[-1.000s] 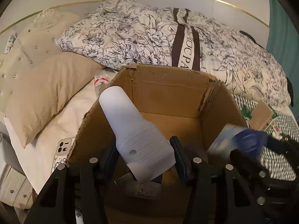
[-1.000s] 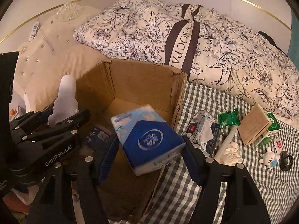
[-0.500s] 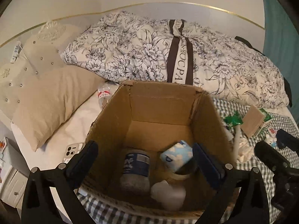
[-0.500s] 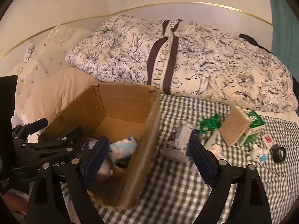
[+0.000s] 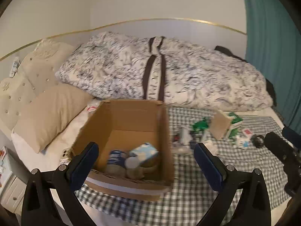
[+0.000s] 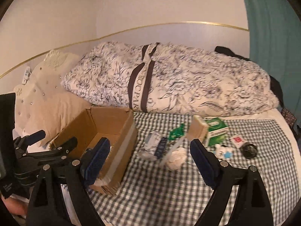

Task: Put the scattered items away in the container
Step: 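Move both tools back toward the remaining items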

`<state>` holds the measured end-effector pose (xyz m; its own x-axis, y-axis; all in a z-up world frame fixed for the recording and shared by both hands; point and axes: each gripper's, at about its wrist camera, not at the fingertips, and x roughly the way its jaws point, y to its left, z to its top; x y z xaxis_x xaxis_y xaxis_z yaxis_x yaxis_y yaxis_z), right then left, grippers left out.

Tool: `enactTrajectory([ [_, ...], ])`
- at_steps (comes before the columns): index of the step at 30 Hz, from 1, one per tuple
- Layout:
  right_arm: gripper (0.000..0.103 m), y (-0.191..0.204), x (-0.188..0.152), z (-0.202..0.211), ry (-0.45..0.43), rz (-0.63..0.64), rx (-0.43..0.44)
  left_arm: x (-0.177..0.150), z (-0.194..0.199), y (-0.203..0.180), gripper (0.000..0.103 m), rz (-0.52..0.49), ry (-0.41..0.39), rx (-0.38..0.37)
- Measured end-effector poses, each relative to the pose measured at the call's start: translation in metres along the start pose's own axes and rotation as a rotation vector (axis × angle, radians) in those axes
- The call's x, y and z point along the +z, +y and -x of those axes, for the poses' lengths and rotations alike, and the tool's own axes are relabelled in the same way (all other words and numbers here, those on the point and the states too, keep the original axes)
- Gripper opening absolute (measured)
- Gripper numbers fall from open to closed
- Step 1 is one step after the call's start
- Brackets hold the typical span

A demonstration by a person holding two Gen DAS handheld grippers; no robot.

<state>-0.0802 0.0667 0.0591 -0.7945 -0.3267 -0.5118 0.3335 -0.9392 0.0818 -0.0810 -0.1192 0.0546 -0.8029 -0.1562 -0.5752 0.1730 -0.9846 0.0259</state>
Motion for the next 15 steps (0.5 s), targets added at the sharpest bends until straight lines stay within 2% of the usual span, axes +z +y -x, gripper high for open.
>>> enactTrajectory([
  [6,0.087,-0.037,-0.016,0.043,-0.02,-0.025,-0.057,-0.011,0.022,-0.047,0.103,-0.04,-0.01,-0.053],
  [15,0.087,-0.099,-0.042,0.073,-0.019,-0.097,-0.119,-0.035,0.025,-0.116,0.103,-0.1,0.017,-0.11],
])
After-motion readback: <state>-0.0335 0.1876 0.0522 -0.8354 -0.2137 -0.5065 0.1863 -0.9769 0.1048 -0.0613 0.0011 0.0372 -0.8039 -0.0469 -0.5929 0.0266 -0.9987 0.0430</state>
